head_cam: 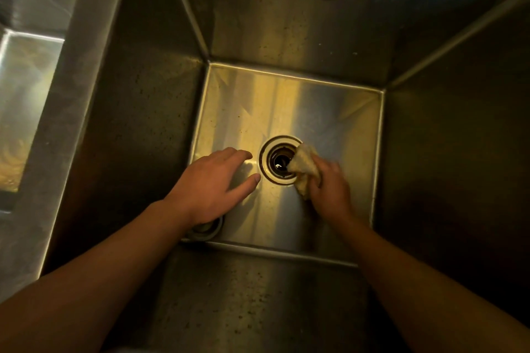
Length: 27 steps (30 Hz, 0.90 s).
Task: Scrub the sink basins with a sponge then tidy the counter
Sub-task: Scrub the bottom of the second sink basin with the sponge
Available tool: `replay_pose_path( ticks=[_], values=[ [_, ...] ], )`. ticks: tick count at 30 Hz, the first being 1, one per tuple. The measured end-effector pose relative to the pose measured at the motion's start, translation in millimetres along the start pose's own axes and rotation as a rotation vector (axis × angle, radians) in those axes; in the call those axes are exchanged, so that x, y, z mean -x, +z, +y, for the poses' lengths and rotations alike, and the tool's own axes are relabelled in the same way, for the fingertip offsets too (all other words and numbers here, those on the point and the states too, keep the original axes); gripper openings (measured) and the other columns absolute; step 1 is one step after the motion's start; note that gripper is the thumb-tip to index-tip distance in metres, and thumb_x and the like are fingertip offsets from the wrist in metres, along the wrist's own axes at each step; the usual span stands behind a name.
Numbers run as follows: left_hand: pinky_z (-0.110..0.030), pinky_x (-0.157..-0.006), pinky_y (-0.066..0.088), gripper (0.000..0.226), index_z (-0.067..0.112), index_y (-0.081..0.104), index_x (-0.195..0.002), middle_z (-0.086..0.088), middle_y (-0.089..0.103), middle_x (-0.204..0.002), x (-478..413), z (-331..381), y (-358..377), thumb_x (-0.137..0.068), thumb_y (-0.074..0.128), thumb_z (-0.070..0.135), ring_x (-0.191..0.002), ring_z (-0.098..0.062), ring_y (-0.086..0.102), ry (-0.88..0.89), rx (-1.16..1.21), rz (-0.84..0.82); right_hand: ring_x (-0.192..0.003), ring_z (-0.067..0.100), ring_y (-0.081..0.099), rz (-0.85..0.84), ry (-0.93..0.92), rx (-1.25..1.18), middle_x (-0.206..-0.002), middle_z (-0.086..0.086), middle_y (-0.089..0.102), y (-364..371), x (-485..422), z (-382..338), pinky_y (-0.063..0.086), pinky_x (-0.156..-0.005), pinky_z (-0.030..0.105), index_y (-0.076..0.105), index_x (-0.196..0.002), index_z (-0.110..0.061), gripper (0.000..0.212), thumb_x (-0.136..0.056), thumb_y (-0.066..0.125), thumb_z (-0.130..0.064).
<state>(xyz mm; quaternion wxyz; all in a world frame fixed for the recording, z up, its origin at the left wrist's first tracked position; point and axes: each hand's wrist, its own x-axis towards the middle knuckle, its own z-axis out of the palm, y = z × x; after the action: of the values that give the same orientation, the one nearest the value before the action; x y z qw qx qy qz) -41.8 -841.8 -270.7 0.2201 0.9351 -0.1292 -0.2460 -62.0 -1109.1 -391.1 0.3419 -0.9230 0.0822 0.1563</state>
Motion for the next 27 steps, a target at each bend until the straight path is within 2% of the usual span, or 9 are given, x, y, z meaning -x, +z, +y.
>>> replay_pose_path(
  ticks=[3, 5, 8, 10, 13, 16, 19, 22, 27],
  values=[
    [-0.035, -0.095, 0.047, 0.066, 0.031, 0.044, -0.141, 0.005, 0.055, -0.138, 0.6, 1.4, -0.8, -0.091, 0.028, 0.071, -0.119, -0.015, 0.055, -0.002, 0.013, 0.001, -0.102, 0.016, 0.054, -0.173, -0.169, 0.013, -0.116, -0.008, 0.044, 11.3, 20.9, -8.8, 0.037, -0.086, 0.018, 0.049, -0.142, -0.030, 0.054, -0.090, 0.058, -0.017],
    [-0.036, -0.096, 0.047, 0.067, 0.030, 0.044, -0.140, 0.005, 0.056, -0.138, 0.0, 2.2, -1.6, -0.090, 0.028, 0.071, -0.120, -0.015, 0.055, 0.003, 0.019, 0.005, -0.100, 0.014, 0.054, -0.190, -0.228, 0.018, -0.112, -0.011, 0.042, 4.7, 16.9, -8.1, 0.038, -0.085, 0.017, 0.051, -0.140, -0.031, 0.053, -0.089, 0.057, -0.019],
    [-0.035, -0.095, 0.047, 0.063, 0.030, 0.045, -0.141, 0.005, 0.056, -0.137, -1.2, 2.9, -2.0, -0.092, 0.032, 0.068, -0.119, -0.015, 0.055, 0.014, 0.036, 0.009, -0.098, 0.021, 0.058, -0.019, -0.134, 0.012, -0.115, 0.003, 0.053, -16.1, 0.1, -2.4, 0.039, -0.086, 0.017, 0.059, -0.135, -0.023, 0.052, -0.083, 0.053, -0.020],
    [-0.034, -0.094, 0.045, 0.063, 0.029, 0.045, -0.141, 0.005, 0.055, -0.138, -1.0, 3.8, -2.3, -0.092, 0.034, 0.067, -0.119, -0.014, 0.054, 0.014, 0.049, 0.001, -0.098, 0.024, 0.057, 0.085, -0.042, 0.050, -0.116, 0.009, 0.053, -35.3, -6.5, 4.9, 0.038, -0.084, 0.020, 0.059, -0.134, -0.021, 0.054, -0.081, 0.050, -0.023],
    [-0.032, -0.092, 0.044, 0.064, 0.029, 0.045, -0.142, 0.005, 0.055, -0.139, 0.2, 7.2, -0.4, -0.092, 0.033, 0.067, -0.119, -0.014, 0.054, 0.020, 0.038, -0.018, -0.099, 0.030, 0.058, 0.133, 0.075, 0.145, -0.118, 0.012, 0.050, -60.1, -2.0, 25.4, 0.043, -0.089, 0.027, 0.055, -0.139, -0.018, 0.053, -0.086, 0.054, -0.016],
    [-0.034, -0.093, 0.047, 0.067, 0.030, 0.045, -0.141, 0.006, 0.055, -0.139, 1.6, 10.2, 3.2, -0.090, 0.029, 0.070, -0.119, -0.014, 0.055, 0.024, 0.025, -0.055, -0.105, 0.039, 0.059, 0.018, 0.119, 0.261, -0.128, 0.014, 0.048, -60.6, 25.3, 41.1, 0.048, -0.092, 0.040, 0.046, -0.146, -0.019, 0.059, -0.088, 0.057, -0.012],
    [-0.036, -0.093, 0.048, 0.069, 0.031, 0.045, -0.140, 0.006, 0.055, -0.138, 3.7, 12.3, 6.7, -0.088, 0.025, 0.072, -0.118, -0.014, 0.056, 0.043, 0.010, -0.086, -0.116, 0.037, 0.056, -0.087, 0.165, 0.200, -0.139, 0.011, 0.046, -52.4, 50.5, 42.7, 0.044, -0.098, 0.038, 0.036, -0.150, -0.021, 0.062, -0.092, 0.056, -0.014],
    [-0.035, -0.093, 0.047, 0.068, 0.032, 0.045, -0.139, 0.006, 0.055, -0.138, 5.7, 13.3, 9.6, -0.088, 0.024, 0.073, -0.118, -0.015, 0.055, 0.065, -0.018, -0.112, -0.118, 0.035, 0.056, -0.136, 0.168, 0.198, -0.142, 0.009, 0.046, -52.6, 55.4, 46.1, 0.044, -0.099, 0.038, 0.029, -0.153, -0.021, 0.067, -0.092, 0.058, -0.017],
    [-0.034, -0.092, 0.047, 0.066, 0.030, 0.046, -0.139, 0.005, 0.056, -0.136, 6.2, 11.7, 1.4, -0.090, 0.026, 0.070, -0.117, -0.015, 0.055, 0.076, -0.026, -0.089, -0.125, 0.029, 0.052, -0.202, 0.126, 0.189, -0.142, 0.008, 0.049, -44.8, 53.6, 30.4, 0.039, -0.105, 0.035, 0.032, -0.151, -0.020, 0.071, -0.088, 0.065, -0.018]
  ],
)
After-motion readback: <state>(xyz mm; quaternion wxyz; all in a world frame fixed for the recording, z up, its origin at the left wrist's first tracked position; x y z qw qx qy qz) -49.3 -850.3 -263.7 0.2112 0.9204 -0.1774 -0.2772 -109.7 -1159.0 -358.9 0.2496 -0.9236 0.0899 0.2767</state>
